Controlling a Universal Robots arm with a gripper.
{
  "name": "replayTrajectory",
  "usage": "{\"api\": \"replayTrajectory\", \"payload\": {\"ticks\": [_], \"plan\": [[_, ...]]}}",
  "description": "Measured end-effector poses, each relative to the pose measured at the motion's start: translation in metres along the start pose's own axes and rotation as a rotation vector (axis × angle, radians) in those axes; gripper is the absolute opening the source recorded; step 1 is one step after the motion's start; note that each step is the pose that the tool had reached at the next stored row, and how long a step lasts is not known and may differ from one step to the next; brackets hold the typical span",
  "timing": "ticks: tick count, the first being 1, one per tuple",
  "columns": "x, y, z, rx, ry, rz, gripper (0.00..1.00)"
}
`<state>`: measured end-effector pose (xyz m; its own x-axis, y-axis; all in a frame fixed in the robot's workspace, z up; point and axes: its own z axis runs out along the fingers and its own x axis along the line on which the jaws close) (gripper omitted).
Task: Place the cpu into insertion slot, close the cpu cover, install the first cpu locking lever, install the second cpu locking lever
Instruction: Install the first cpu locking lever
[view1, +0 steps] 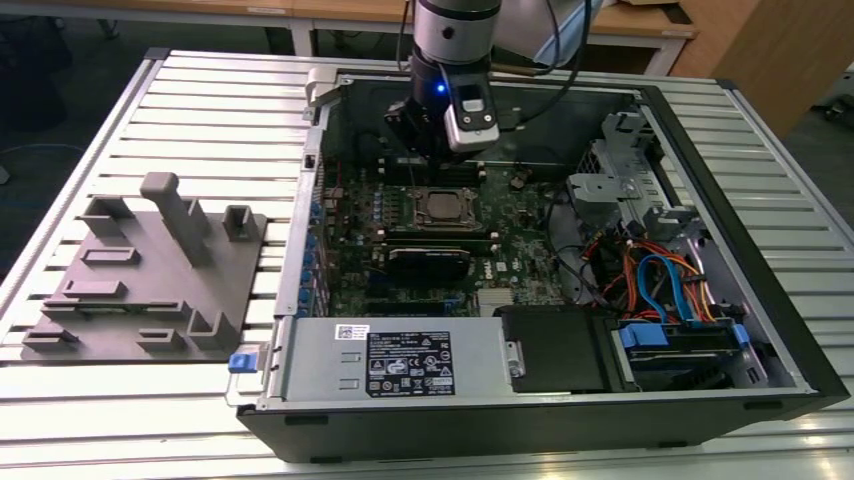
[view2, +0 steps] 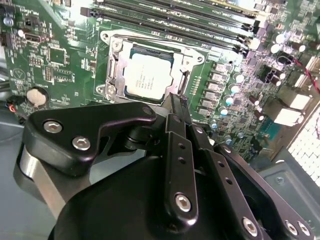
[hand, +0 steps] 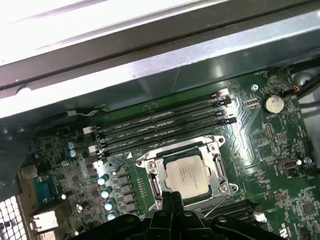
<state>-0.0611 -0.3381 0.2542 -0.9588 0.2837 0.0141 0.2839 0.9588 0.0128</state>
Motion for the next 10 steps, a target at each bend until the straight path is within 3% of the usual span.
{"api": "replayTrajectory", "payload": {"ticks": [5,10], "plan": [[0.0011,-0.0003,0.0001,-0.005,-0.0171,-0.015,0.1],[0.0024,-0.0007,0.0002,-0.0058,-0.0183,-0.042,0.1]]}}
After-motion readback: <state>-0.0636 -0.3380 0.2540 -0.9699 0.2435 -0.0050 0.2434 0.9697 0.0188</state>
